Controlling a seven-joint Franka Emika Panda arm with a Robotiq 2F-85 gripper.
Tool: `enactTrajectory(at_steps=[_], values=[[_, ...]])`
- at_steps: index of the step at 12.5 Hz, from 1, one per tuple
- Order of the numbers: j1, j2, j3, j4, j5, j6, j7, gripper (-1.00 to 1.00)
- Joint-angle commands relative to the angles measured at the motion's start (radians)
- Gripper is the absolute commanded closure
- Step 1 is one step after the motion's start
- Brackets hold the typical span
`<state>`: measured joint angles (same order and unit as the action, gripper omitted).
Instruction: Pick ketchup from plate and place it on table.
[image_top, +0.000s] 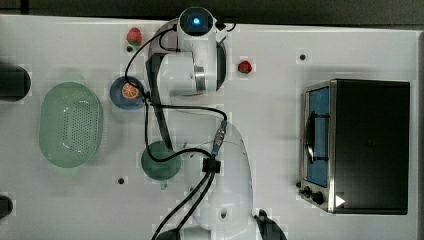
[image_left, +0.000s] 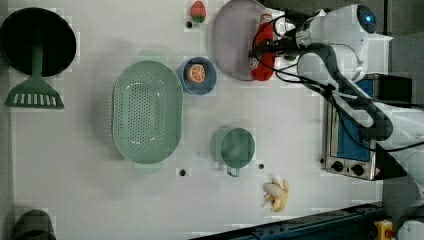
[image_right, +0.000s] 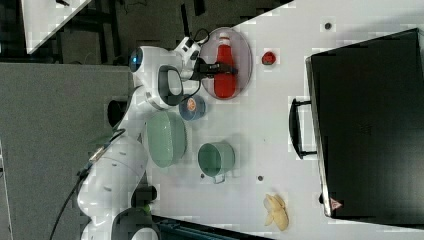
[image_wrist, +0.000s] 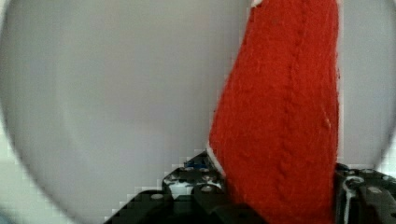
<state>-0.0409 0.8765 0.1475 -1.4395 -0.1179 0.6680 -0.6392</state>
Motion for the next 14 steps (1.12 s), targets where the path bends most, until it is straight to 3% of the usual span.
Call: enactTrajectory(at_steps=[1, 6, 14], values=[[-0.017, -0.192, 0.001, 0.025, 0.045, -0.145, -0.015, -0.15], [-0.074, -0.398, -0.013, -0.064, 0.052, -0.247, -0.004, -0.15], [-0.146, -0.690, -0.024, -0.482, 0.054, -0.250, 0.002, -0.15]])
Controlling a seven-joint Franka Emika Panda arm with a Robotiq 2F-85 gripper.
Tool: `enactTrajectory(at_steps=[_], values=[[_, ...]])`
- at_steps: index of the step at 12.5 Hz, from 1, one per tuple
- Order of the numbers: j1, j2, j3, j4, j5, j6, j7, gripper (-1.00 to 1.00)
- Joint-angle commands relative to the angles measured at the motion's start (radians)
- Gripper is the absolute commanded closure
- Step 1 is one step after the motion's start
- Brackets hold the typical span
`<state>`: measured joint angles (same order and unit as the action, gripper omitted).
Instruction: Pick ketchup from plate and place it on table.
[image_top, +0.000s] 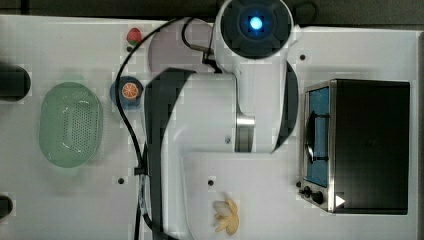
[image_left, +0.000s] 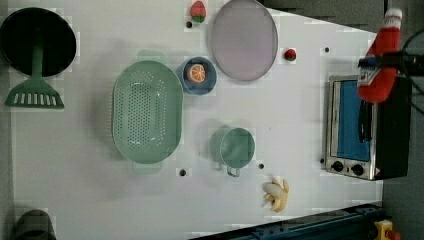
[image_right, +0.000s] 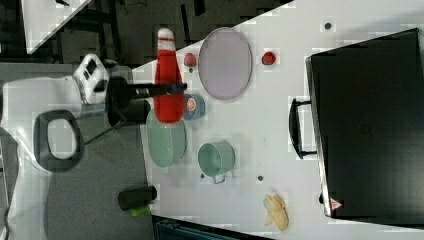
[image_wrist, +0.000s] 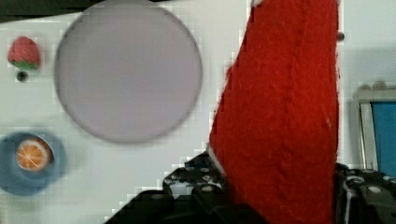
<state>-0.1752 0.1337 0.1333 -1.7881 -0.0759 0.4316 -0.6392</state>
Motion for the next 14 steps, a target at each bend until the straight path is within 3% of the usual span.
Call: enactTrajectory(at_steps=[1, 7, 11, 12, 14], values=[[-0.014, 0.036, -0.016, -0.188, 0.012, 0.005, 0.008, -0.15], [-0.015, 0.045, -0.028, -0.494, 0.013, 0.408, 0.064, -0.15], [-0.015, 0.131, -0.027, -0.560, 0.017, 0.558, 0.129, -0.15], [-0.015, 0.148, -0.028, -0.560, 0.020, 0.564, 0.133, -0.23], [-0.015, 0.159, -0.027, -0.559, 0.031, 0.582, 0.134, -0.65]])
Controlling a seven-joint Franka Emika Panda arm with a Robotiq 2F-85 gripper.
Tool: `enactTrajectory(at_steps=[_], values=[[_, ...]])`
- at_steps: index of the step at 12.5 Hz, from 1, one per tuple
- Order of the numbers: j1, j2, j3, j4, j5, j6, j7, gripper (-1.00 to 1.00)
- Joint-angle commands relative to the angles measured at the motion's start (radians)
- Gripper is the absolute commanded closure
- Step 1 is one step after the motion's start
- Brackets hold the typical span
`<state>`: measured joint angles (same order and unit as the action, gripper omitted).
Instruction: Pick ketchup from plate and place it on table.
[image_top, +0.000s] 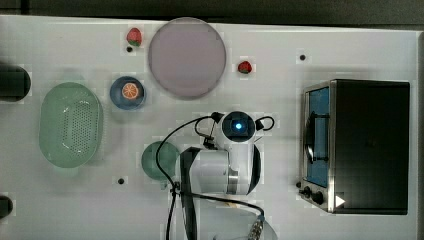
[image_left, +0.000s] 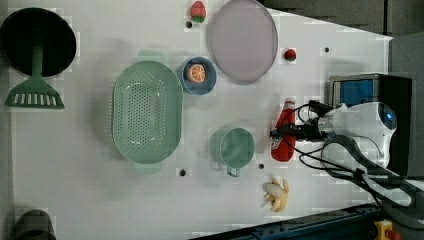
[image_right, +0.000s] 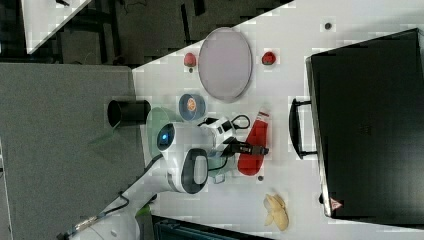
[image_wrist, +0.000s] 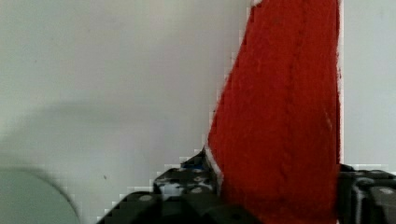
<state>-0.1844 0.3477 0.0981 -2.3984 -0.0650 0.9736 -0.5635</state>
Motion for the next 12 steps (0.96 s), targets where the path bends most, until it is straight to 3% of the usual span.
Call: enactTrajectory(at_steps=[1, 2, 5, 12], values=[[-0.006, -0.061, 0.009, 0.056, 0.020, 0.047, 0.058, -0.86], [-0.006, -0.071, 0.011, 0.069, 0.020, 0.046, 0.058, -1.00], [-0.004, -0.117, 0.019, 0.159, 0.020, 0.015, 0.083, -1.00], [0.003, -0.179, 0.061, 0.543, 0.021, -0.436, 0.510, -1.00]])
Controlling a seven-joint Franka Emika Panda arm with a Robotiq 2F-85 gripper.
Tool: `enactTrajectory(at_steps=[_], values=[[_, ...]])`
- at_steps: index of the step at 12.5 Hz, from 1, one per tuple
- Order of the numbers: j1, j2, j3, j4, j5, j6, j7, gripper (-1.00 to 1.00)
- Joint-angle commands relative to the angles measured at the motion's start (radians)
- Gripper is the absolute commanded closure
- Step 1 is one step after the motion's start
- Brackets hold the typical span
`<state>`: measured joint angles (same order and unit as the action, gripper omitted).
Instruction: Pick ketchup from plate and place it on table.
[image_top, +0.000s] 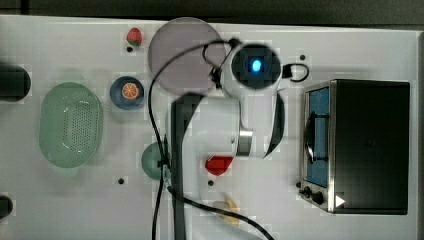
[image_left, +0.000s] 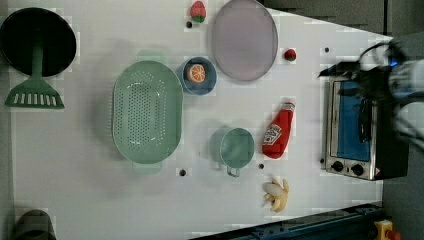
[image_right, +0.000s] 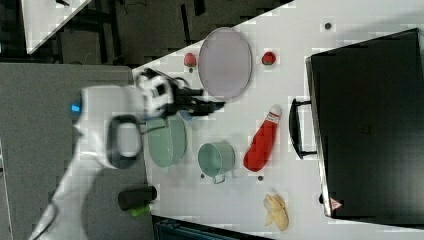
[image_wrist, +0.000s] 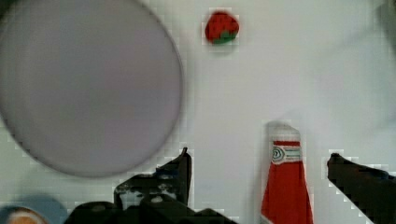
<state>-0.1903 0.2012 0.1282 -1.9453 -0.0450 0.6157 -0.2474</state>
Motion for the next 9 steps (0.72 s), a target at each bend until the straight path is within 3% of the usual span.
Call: enactTrajectory(at_steps=[1, 5, 9], values=[[0.011, -0.033, 0.037, 0.152, 0.001, -0.156, 0.214, -1.00], [0.014, -0.033, 0.045, 0.367, 0.000, -0.404, 0.222, -1.00], [0.013, -0.034, 0.044, 0.491, -0.003, -0.588, 0.222, -1.00]])
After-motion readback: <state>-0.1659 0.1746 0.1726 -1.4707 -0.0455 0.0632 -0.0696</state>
